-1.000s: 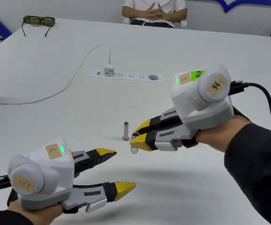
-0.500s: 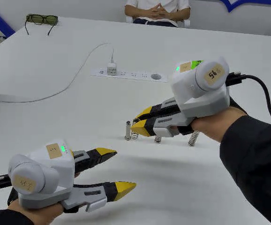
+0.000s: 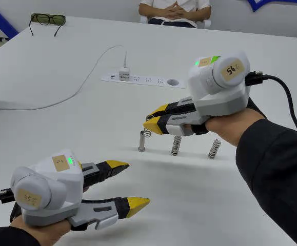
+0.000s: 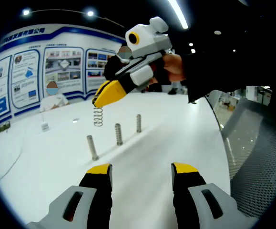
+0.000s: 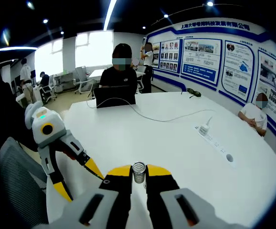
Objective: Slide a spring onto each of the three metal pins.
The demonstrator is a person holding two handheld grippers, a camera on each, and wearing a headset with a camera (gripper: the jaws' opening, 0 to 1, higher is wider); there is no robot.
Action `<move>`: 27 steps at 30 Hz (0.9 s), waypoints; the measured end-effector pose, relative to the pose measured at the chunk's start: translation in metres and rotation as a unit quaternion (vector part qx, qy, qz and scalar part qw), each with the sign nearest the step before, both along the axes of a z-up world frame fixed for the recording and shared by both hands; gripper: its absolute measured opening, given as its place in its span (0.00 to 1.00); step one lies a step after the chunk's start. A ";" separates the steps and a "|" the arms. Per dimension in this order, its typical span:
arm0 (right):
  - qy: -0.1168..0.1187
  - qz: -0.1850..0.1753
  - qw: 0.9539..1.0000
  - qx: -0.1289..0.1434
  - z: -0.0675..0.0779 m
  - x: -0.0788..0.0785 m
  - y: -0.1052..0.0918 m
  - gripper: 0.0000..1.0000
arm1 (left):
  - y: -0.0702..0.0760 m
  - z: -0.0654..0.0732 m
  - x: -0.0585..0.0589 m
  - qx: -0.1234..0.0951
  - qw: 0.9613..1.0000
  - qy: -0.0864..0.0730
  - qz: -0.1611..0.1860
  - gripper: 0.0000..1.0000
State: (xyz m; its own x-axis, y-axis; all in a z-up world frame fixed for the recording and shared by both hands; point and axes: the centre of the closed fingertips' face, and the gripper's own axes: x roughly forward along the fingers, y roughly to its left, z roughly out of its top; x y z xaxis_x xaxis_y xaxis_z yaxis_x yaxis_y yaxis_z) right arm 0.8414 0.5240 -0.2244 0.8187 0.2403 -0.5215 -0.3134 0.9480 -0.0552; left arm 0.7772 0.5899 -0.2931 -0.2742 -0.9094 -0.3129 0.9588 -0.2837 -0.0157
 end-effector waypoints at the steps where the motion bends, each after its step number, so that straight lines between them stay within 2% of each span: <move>1: 0.000 -0.002 1.000 0.001 0.000 0.002 -0.001 0.12 | 0.000 0.000 0.000 0.000 1.000 0.000 0.000 0.51; 15: 0.009 -0.022 1.000 0.003 -0.015 0.017 -0.013 0.12 | 0.002 -0.002 0.004 0.003 1.000 0.000 0.004 0.51; 27: 0.018 -0.027 0.999 0.002 -0.023 0.021 -0.014 0.12 | 0.004 -0.004 0.006 0.005 1.000 0.002 0.007 0.51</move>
